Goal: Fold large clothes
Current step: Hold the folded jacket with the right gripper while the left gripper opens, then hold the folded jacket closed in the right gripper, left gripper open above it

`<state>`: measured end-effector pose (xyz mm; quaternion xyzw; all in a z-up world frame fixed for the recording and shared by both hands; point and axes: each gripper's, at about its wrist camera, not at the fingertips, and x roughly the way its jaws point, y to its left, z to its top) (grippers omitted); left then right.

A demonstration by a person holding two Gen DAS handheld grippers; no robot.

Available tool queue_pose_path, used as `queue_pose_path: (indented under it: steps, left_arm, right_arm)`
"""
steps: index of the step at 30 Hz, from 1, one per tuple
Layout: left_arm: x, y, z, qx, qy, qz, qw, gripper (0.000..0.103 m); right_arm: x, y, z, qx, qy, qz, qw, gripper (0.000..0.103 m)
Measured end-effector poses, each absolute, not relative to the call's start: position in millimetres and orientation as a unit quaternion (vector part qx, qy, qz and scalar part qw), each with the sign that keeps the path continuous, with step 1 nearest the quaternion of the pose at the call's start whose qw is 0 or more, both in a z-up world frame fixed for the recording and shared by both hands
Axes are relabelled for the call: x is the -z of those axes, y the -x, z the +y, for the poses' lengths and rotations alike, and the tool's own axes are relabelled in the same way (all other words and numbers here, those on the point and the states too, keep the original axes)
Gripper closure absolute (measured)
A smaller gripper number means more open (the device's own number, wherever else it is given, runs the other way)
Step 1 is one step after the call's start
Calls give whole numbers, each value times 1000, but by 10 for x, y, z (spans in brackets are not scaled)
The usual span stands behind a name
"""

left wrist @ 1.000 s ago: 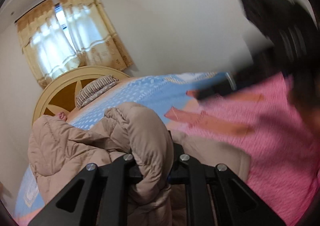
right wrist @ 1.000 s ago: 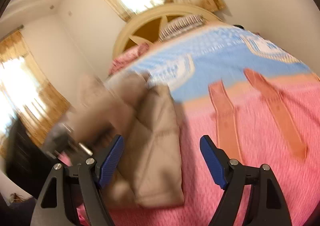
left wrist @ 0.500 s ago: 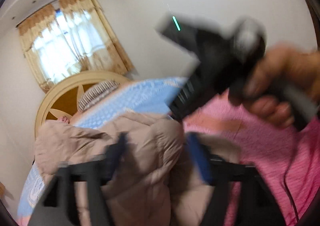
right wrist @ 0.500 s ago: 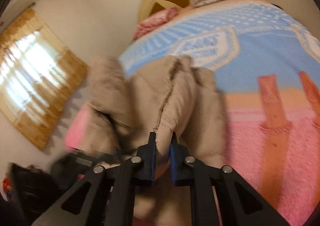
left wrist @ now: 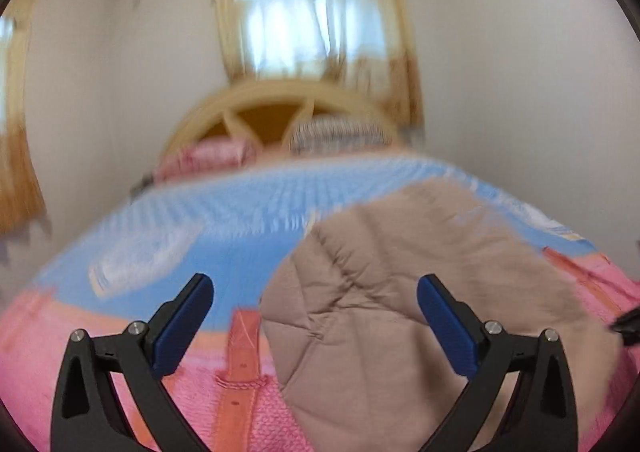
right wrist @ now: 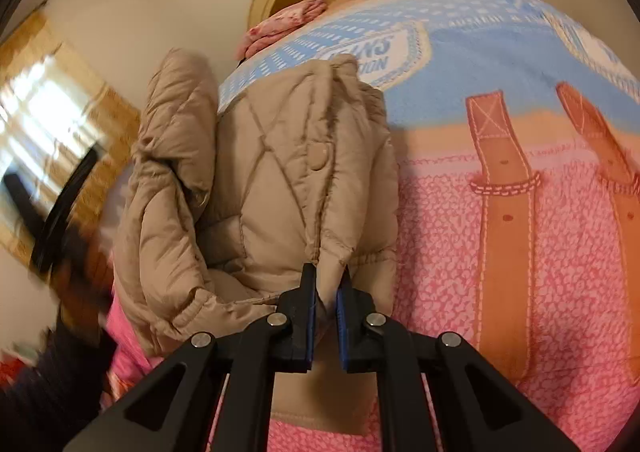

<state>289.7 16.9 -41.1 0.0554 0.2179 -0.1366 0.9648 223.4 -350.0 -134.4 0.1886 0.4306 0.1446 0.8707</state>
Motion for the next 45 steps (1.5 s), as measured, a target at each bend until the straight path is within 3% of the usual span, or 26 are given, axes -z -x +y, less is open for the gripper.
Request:
queue_pose_path:
  steps: [1, 3, 5, 9, 12, 13, 14, 17, 27, 30, 34, 38, 45]
  left_arm:
    - [498, -2967, 132, 140, -57, 235, 960, 0]
    - [656, -3010, -55, 146, -83, 247, 954, 1]
    - [709, -2900, -229, 155, -108, 241, 952, 1]
    - [640, -2791, -405, 170, -126, 225, 951, 1]
    - [583, -2764, -464, 176, -143, 220, 949, 1]
    - [585, -2819, -458, 178, -147, 218, 948, 1]
    - [553, -2857, -491, 182, -152, 216, 947, 1]
    - [444, -2863, -542, 196, -152, 199, 948, 0]
    - [776, -2814, -1295, 190, -249, 189, 931, 0]
    - [754, -2792, -1318, 191, -247, 184, 932, 0]
    - [761, -2804, -1286, 191, -237, 189, 934, 0]
    - [729, -2766, -1211, 179, -226, 186, 939, 0]
    - [755, -2974, -951, 124, -178, 243, 945, 0]
  right_arm:
    - [1291, -2231, -3490, -128, -180, 429, 876, 87]
    - [1135, -2181, -3467, -92, -158, 411, 893, 50]
    - [907, -2137, -3463, -98, -160, 373, 909, 44]
    - [603, -2292, -3223, -190, -177, 351, 900, 44]
    - [737, -2449, -2913, -228, -155, 400, 874, 44]
    - [845, -2444, -2802, -220, -132, 421, 870, 51]
    - [898, -2423, -2767, -221, -125, 428, 867, 77]
    - [1019, -2172, -2860, -229, -164, 421, 862, 84]
    - [1534, -1701, -3336, -185, -284, 415, 844, 83]
    - [1175, -1523, -3318, -121, -234, 376, 889, 73]
    - [517, -1431, -3204, -73, -175, 274, 943, 73]
    - [294, -1832, -3011, -100, -170, 234, 952, 73]
    - [947, -2607, -3031, -53, -184, 326, 926, 73]
